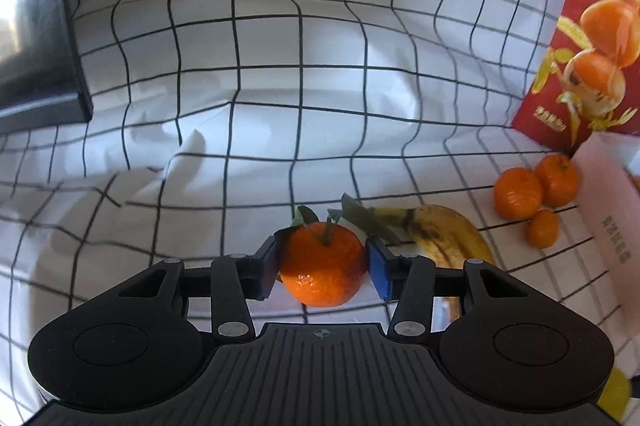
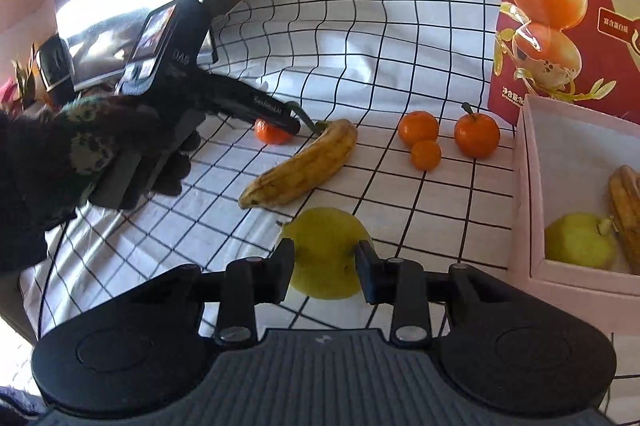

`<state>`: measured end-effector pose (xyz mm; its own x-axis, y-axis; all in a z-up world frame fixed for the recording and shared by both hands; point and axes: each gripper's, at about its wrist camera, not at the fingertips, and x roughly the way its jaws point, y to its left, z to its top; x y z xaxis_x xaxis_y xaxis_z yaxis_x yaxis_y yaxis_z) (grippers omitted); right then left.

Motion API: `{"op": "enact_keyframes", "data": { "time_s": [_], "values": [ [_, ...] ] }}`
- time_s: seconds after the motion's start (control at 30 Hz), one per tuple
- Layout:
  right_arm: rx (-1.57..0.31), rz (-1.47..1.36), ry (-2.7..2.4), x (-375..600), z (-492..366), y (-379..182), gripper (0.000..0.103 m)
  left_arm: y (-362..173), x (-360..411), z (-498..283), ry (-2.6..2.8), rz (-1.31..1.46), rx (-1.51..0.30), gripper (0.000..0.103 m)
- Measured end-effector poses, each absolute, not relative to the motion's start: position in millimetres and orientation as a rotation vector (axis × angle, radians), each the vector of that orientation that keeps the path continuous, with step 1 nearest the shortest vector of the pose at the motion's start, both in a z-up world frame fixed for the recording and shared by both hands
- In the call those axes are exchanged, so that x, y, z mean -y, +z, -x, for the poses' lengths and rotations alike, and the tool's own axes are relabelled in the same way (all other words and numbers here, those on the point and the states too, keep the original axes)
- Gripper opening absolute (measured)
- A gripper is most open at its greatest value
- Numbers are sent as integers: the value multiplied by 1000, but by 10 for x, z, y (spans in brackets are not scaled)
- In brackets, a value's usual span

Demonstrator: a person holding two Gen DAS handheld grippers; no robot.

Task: Organize fruits
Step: 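Hold the yellow pear in the right tool while the left tool lifts the leafy mandarin toward the box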

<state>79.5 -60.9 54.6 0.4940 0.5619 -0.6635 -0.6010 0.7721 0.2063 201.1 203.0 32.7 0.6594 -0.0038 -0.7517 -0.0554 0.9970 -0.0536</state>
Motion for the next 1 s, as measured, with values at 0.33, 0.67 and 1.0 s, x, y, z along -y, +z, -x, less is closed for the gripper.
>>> {"op": "enact_keyframes", "data": {
  "time_s": [0.33,0.67,1.0],
  "values": [
    [-701,176,711,585,-760,703,42,512,-1822,-1049,-26,148,-804,51],
    [-500,686,864,-147,-489,493,57,358,-1709,-614,62,203,-882,52],
    [-527,683,699,-12,-697,359,56,393,-1592,-597,33,204,-892,52]
  ]
}}
